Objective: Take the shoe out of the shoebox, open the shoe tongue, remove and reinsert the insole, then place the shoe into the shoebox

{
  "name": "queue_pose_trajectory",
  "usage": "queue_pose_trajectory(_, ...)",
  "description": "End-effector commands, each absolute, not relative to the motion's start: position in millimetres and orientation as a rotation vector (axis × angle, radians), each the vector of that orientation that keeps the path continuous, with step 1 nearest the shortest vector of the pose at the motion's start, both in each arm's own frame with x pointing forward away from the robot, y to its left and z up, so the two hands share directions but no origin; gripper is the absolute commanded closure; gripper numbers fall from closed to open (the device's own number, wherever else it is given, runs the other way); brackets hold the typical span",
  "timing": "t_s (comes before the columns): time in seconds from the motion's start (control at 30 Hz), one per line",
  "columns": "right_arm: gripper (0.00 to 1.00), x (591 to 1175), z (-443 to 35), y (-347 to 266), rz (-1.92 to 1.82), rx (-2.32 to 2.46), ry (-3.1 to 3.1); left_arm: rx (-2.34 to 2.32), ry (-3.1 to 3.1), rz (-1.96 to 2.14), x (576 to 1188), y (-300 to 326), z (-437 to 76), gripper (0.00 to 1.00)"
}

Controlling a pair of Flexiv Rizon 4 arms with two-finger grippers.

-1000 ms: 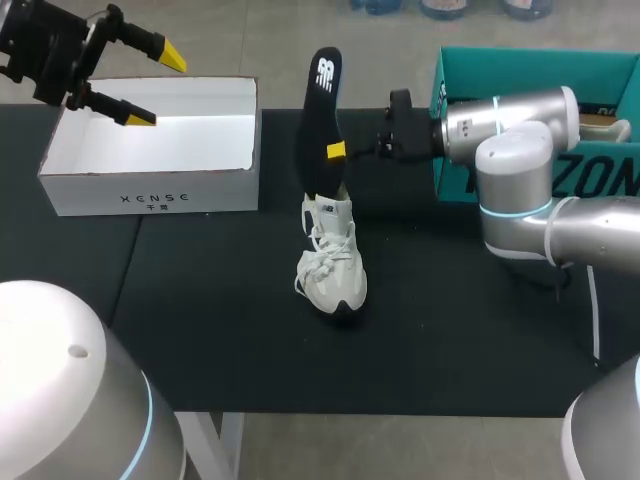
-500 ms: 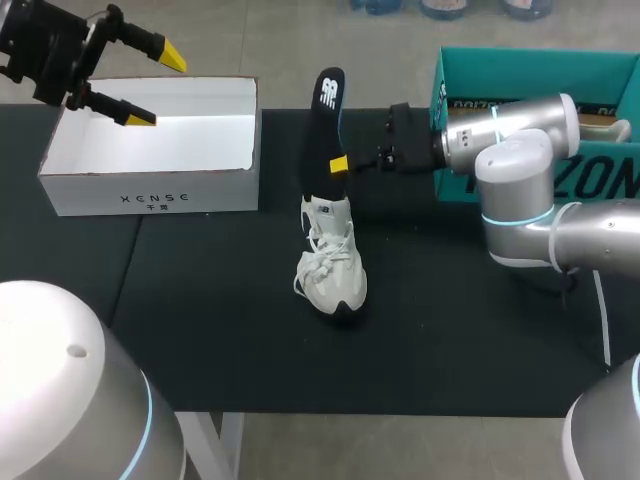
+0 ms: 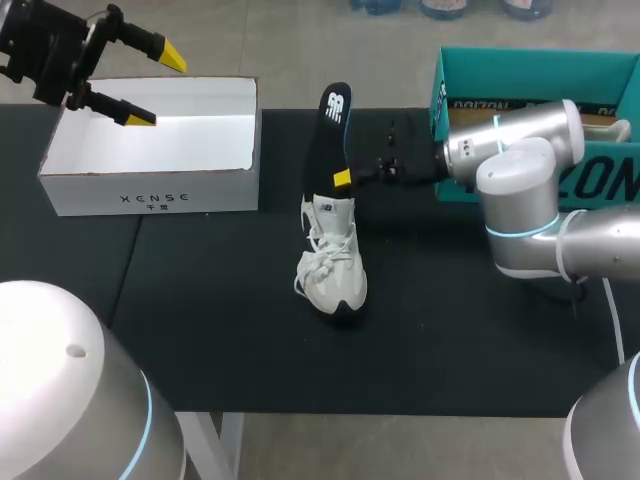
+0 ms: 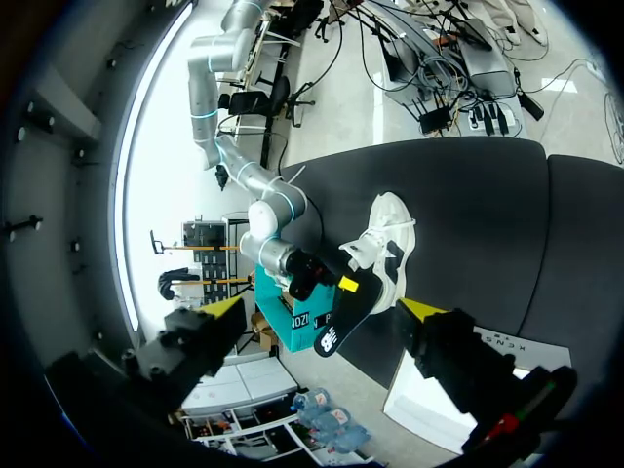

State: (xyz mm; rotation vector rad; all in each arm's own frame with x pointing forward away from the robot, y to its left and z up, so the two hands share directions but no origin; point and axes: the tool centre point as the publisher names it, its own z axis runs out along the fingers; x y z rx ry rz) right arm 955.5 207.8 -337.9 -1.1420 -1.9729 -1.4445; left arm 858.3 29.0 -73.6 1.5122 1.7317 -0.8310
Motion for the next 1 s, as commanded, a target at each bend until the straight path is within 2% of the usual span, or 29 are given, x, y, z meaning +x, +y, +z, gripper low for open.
queue_pose_trajectory(0.03, 0.5, 960, -332, 210, -1.458, -1.14, -1.981, 1.515, 1.734, -0.83, 859, 29, -73, 0.0)
queue_pose_trajectory(0.2, 0.54, 970, -326, 213, -1.471, -1.124, -2.001, 1.515, 1.734, -0.83, 859, 29, -73, 0.0)
queue_pose_trajectory(0.3, 0.63, 976, -321, 213, -1.479, -1.119, -2.016, 1.515, 1.734, -0.83, 859, 29, -73, 0.0)
queue_pose_trajectory(0.33, 0.69, 976, -321, 213, -1.481, -1.119, -2.016, 1.515, 1.734, -0.83, 859, 29, -73, 0.0)
queue_pose_trajectory(0.37, 0.82, 976, -320, 213, -1.483, -1.119, -2.017, 1.515, 1.734, -0.83, 859, 29, -73, 0.0)
queue_pose_trajectory(0.4, 1.0, 976, -320, 213, -1.483, -1.12, -2.019, 1.515, 1.734, -0.83, 859, 29, -73, 0.0)
queue_pose_trajectory(1.0, 1.0, 938, -343, 206, -1.309, -1.137, -2.078, 1.515, 1.734, -0.83, 859, 29, -73, 0.0)
